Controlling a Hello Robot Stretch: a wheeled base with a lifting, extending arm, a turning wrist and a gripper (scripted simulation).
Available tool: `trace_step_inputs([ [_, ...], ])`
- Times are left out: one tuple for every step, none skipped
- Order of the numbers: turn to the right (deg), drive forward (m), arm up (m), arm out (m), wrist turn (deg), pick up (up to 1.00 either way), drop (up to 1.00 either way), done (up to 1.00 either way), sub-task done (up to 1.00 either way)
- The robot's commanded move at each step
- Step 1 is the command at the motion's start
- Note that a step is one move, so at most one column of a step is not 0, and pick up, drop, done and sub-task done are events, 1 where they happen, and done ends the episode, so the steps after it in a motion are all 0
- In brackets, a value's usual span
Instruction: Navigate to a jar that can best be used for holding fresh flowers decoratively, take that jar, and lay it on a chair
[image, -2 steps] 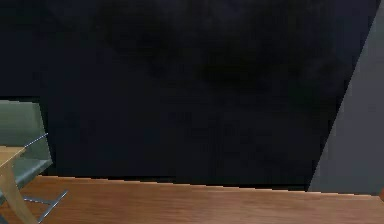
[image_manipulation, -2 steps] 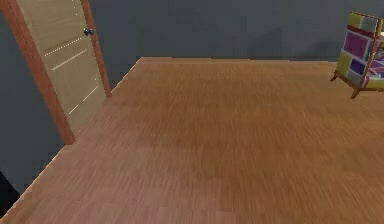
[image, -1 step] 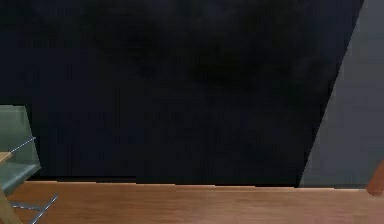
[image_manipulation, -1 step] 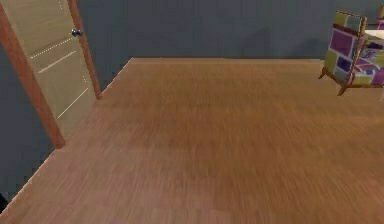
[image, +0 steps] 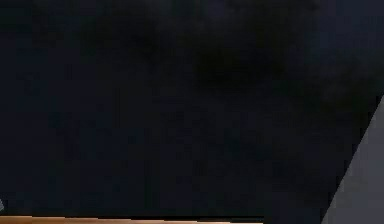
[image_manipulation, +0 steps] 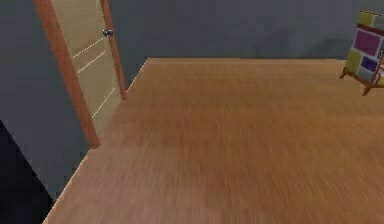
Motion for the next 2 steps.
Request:
trace_step_inputs([
  [-39.0, 0.0, 0.0, 0.0, 0.0, 0.0, 0.0, 0.0, 0.0],
  [0.0, 0.45, 0.0, 0.0, 0.0, 0.0, 0.0, 0.0, 0.0],
])
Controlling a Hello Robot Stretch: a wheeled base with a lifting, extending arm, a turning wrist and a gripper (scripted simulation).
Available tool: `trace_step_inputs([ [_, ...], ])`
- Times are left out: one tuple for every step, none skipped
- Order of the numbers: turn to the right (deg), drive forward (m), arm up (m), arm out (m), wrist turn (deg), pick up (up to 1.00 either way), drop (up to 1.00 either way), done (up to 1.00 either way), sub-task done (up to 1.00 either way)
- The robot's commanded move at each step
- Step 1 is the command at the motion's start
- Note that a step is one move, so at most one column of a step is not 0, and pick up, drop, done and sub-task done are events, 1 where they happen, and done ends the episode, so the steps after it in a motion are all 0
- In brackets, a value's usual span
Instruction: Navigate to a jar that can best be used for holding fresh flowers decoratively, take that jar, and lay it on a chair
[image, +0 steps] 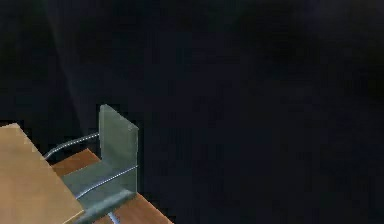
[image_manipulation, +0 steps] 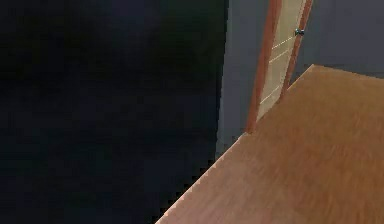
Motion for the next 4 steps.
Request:
trace_step_inputs([
  [-45.0, 0.0, 0.0, 0.0, 0.0, 0.0, 0.0, 0.0, 0.0],
  [-45.0, 0.0, 0.0, 0.0, 0.0, 0.0, 0.0, 0.0, 0.0],
  [-45.0, 0.0, 0.0, 0.0, 0.0, 0.0, 0.0, 0.0, 0.0],
  [-36.0, 0.0, 0.0, 0.0, 0.0, 0.0, 0.0, 0.0, 0.0],
])
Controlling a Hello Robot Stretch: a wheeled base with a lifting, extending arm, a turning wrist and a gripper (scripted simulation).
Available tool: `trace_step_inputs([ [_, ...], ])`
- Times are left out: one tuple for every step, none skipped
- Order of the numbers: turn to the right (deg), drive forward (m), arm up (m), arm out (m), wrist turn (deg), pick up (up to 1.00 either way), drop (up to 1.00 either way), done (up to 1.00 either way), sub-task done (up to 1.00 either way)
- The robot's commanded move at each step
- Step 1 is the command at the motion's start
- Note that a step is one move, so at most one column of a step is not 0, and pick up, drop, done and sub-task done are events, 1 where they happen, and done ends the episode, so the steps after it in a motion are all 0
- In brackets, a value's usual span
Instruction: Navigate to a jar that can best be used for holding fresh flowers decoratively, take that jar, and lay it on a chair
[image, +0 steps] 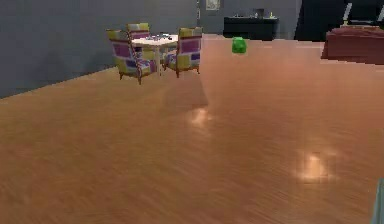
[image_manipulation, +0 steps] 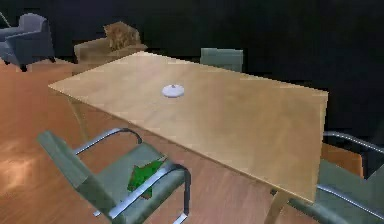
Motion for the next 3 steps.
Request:
trace_step_inputs([
  [45.0, 0.0, 0.0, 0.0, 0.0, 0.0, 0.0, 0.0, 0.0],
  [45.0, 0.0, 0.0, 0.0, 0.0, 0.0, 0.0, 0.0, 0.0],
  [24.0, 0.0, 0.0, 0.0, 0.0, 0.0, 0.0, 0.0, 0.0],
])
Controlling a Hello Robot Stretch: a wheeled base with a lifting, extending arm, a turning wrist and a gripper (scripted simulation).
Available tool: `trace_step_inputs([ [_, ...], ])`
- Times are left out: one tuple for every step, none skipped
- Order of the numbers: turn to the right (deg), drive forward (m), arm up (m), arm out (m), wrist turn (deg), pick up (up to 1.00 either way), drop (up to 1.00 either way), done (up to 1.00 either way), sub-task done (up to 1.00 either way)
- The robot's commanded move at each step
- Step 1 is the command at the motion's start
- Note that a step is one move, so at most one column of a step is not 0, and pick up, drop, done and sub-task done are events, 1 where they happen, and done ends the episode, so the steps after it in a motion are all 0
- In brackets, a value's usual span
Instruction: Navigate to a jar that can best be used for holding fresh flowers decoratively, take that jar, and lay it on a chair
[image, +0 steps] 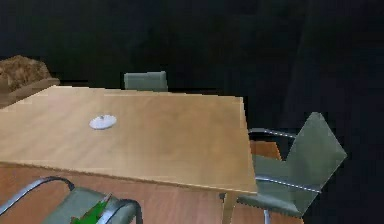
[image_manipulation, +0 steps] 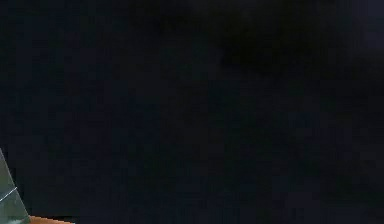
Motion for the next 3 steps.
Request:
trace_step_inputs([
  [0.0, 0.4, 0.0, 0.0, 0.0, 0.0, 0.0, 0.0, 0.0],
  [-45.0, 0.0, 0.0, 0.0, 0.0, 0.0, 0.0, 0.0, 0.0],
  [-45.0, 0.0, 0.0, 0.0, 0.0, 0.0, 0.0, 0.0, 0.0],
])
